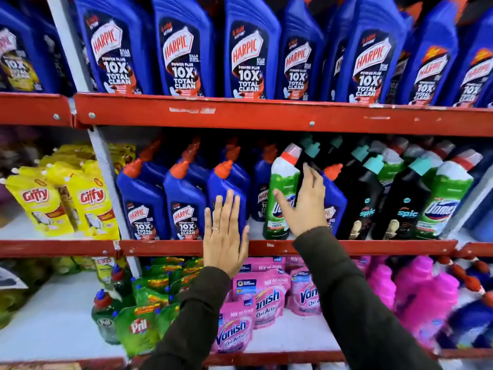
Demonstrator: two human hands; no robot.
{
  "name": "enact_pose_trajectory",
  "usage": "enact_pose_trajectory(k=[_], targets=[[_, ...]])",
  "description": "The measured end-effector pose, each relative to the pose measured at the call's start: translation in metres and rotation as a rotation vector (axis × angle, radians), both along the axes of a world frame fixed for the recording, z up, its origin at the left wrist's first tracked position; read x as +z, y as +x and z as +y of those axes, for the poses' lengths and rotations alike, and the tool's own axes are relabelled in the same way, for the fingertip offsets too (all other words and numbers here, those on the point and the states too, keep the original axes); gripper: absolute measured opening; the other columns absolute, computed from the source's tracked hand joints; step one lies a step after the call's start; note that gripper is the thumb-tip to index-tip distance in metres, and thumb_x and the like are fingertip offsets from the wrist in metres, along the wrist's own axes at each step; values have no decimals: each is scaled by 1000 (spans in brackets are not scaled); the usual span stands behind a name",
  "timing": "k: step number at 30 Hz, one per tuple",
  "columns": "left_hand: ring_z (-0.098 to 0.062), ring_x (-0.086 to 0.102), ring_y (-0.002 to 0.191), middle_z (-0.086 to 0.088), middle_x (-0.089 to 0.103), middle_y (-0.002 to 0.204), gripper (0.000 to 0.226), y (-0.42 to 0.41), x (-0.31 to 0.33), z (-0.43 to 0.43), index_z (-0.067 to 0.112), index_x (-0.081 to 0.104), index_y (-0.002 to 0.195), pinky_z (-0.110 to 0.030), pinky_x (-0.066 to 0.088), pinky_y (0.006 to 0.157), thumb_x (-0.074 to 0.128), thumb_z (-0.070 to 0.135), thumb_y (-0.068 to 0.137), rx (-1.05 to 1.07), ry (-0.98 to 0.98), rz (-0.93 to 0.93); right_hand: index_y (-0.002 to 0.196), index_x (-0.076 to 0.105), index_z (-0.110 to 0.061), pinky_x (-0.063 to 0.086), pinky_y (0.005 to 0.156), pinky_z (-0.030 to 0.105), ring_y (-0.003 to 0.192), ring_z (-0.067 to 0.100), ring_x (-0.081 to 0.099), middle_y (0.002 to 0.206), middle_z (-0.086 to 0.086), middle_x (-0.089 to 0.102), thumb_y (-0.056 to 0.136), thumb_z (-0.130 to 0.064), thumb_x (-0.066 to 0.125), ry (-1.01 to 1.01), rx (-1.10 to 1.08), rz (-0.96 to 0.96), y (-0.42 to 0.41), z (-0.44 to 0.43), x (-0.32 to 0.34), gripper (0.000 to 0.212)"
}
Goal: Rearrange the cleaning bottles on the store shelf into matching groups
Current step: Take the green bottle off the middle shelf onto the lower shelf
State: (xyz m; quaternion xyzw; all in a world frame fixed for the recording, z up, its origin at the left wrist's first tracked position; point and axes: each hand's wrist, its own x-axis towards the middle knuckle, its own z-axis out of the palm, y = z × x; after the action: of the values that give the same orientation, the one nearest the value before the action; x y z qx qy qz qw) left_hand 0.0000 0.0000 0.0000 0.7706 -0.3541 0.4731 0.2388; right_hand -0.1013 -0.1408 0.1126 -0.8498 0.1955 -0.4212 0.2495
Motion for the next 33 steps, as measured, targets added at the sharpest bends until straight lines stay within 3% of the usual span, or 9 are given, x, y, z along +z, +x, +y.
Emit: enact_pose_trajectory(k=[3,6,10,12,15,20,25,30,33], targets=[[-22,-8,159,-7,-10,171,71,11,-10,-11,10,-6,164,-40,-7,129,27,37,107,47,-49,3,150,31,-2,27,114,28,138,32,37,145,18,37,88,-30,74,18,43,-16,13,-9,3,80],[-21,-10,159,-8,-14,170,64,22,-21,-24,9,-7,163,-39,-6,129,14,39,111,15,-48,-11,146,37,-5,27,96,14,129,27,42,139,15,42,87,-34,74,14,40,-22,24,-15,2,75],[-23,-10,159,-11,-14,170,64,35,-35,-33,7,-7,163,-41,-4,130,13,39,112,43,-32,-29,142,41,-8,40,86,31,119,32,52,134,14,49,87,-42,72,-37,-18,-24,28,-15,2,72],[-23,-10,159,-11,-14,170,64,38,-39,-34,6,-7,163,-41,-3,130,13,39,112,27,-29,-44,140,44,-9,38,80,27,115,30,54,131,12,50,87,-44,72,-48,-19,-60,26,-11,2,70],[-23,-11,159,-11,-15,170,64,42,-42,-35,5,-8,163,-42,-2,130,14,38,112,12,-29,-80,140,46,-10,33,84,14,118,23,53,131,9,51,88,-45,71,-50,-12,-185,14,-3,6,68],[-20,-11,159,-8,-15,170,63,45,-42,-36,7,-7,163,-40,-6,129,15,37,112,-1,-50,-97,135,52,-7,42,91,14,112,15,56,124,9,57,86,-43,74,-75,-40,-359,-26,18,20,64],[-19,-14,158,-6,-18,170,64,44,-43,-36,9,-9,163,-39,-6,129,17,37,112,-9,-62,-79,126,57,-13,38,87,3,103,5,55,116,-3,59,78,-45,81,-30,-29,-205,-64,19,-15,63],[-20,-20,157,-6,-25,168,67,42,-43,-35,8,-13,162,-40,-8,129,19,37,111,6,-38,-61,110,54,-15,51,80,32,96,17,58,106,2,59,70,-44,86,122,-50,55,-84,12,-113,59],[-21,-22,156,-8,-27,167,75,42,-43,-34,7,-15,161,-41,-8,128,29,37,108,17,-23,-57,108,49,-8,49,74,34,94,25,57,102,6,53,68,-38,89,202,-95,183,-82,6,-178,64]])
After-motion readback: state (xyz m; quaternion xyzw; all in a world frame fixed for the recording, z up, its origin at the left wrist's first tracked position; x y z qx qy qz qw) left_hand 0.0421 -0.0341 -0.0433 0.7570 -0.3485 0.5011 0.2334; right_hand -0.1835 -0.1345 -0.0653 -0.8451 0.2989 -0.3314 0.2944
